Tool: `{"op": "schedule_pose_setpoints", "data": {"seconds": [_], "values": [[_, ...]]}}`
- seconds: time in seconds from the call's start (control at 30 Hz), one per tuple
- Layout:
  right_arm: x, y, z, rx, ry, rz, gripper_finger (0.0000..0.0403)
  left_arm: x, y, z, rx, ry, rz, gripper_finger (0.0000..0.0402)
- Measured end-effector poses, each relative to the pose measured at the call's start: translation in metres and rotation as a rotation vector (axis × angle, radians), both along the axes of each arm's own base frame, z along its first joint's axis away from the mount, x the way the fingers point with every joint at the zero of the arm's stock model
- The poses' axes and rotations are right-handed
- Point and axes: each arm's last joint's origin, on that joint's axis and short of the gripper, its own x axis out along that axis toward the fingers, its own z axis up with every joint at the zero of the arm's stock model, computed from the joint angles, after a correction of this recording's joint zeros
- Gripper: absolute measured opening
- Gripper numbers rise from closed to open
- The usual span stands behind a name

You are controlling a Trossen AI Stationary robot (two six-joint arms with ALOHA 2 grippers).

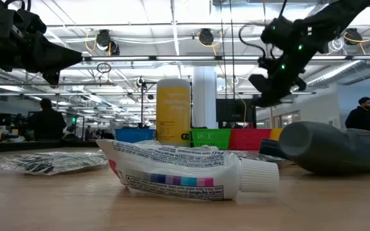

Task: Pick & Place Travel size toiletries
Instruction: Put the shave cream into the yellow basket

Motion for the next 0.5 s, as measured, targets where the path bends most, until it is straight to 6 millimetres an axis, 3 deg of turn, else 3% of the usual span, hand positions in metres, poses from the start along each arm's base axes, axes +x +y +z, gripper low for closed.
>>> {"op": "schedule_pose_setpoints", "data": {"seconds": [0.27, 0.5], "values": [[-0.020, -0.048, -0.028, 0.140, -0.048, -0.117, 0.0070, 0.000, 0.000, 0.000, 0.001, 0.000, 0.000, 0.0031], [-0.023, -0.068, -0.061, 0.241, -0.027, -0.164, 0.0070, 0.000, 0.000, 0.000, -0.001, 0.000, 0.000, 0.0031]]}}
